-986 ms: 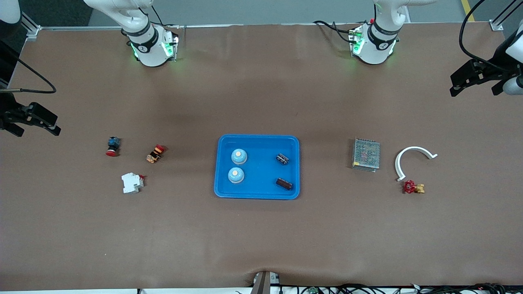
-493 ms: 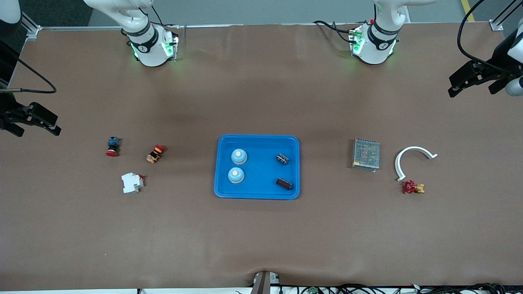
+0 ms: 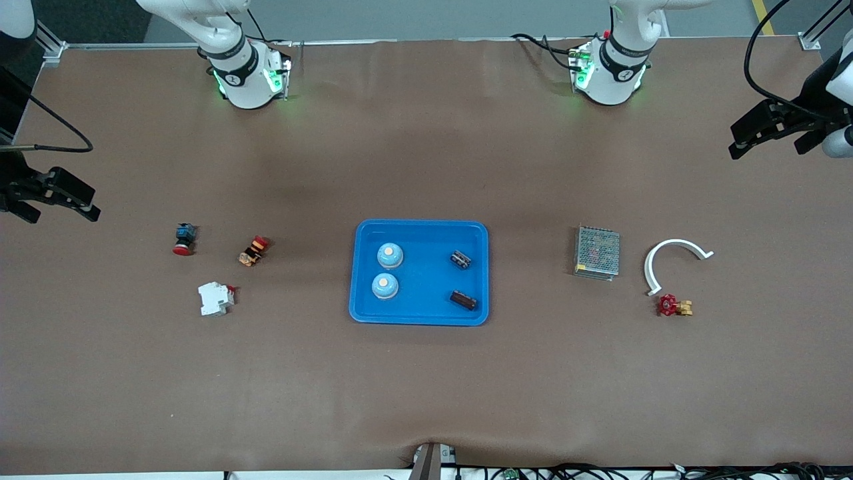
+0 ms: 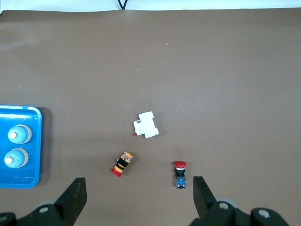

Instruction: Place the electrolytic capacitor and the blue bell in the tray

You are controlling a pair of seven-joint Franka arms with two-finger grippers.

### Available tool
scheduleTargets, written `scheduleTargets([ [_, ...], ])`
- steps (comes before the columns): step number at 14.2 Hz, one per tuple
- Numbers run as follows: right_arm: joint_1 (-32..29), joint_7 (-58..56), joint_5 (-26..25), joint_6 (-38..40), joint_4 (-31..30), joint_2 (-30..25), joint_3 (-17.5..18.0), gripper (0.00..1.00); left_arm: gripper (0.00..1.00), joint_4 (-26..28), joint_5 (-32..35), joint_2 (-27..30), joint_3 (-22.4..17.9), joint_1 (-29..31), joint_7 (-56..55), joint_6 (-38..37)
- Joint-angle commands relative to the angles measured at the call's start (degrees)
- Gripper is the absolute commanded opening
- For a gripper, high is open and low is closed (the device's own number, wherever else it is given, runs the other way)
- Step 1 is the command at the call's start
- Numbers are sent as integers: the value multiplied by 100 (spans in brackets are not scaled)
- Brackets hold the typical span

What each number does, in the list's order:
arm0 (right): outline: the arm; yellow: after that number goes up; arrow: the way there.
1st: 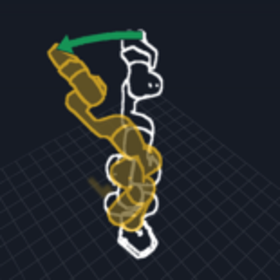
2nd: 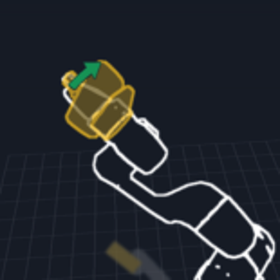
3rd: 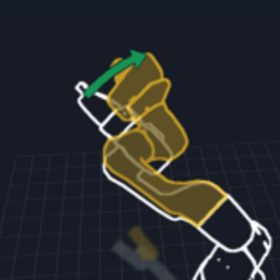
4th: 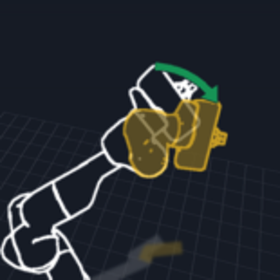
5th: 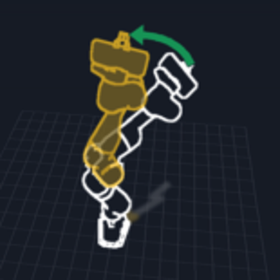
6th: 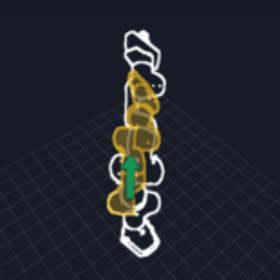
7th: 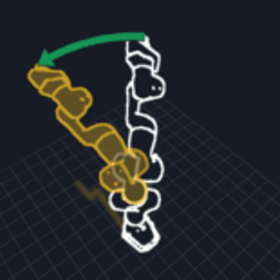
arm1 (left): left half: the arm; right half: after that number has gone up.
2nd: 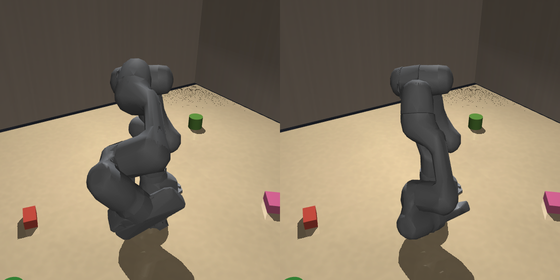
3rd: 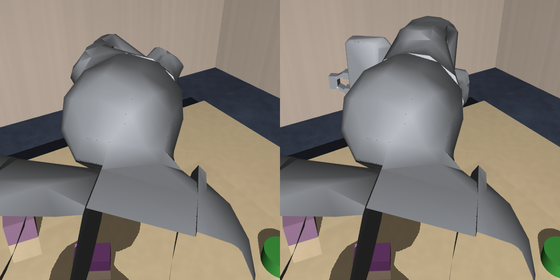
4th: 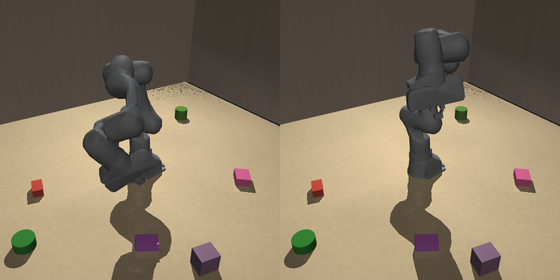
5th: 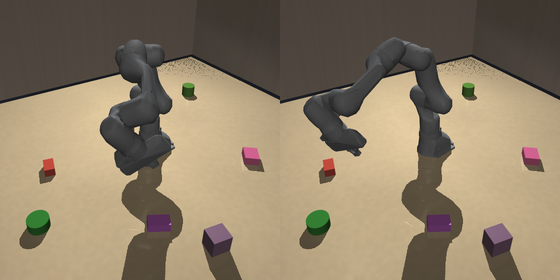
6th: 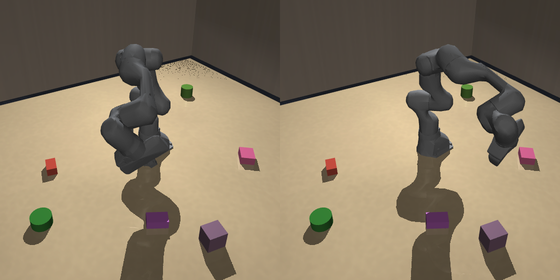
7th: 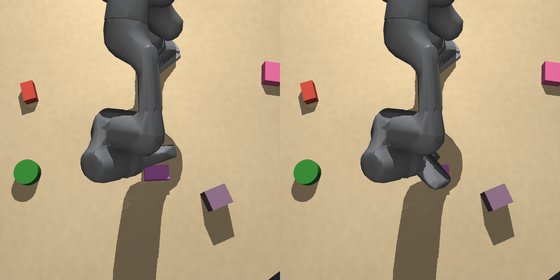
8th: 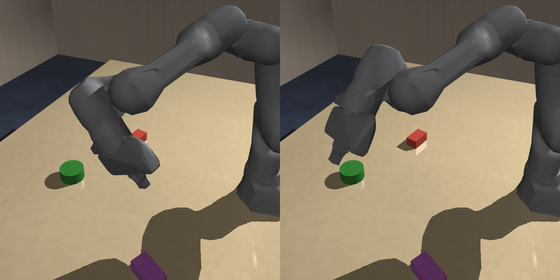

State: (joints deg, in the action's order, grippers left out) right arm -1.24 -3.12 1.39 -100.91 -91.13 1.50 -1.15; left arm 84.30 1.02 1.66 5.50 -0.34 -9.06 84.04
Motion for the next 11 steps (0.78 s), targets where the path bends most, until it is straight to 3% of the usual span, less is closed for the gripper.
scheduleTargets([
  [1,27,66,-42,27,-54,-80,18,100,100,-71,-58,1,39,43,1,-89],
  [11,27,66,-42,27,-54,-80,18,100,100,-63,-67,1,48,17,1,-142],
])
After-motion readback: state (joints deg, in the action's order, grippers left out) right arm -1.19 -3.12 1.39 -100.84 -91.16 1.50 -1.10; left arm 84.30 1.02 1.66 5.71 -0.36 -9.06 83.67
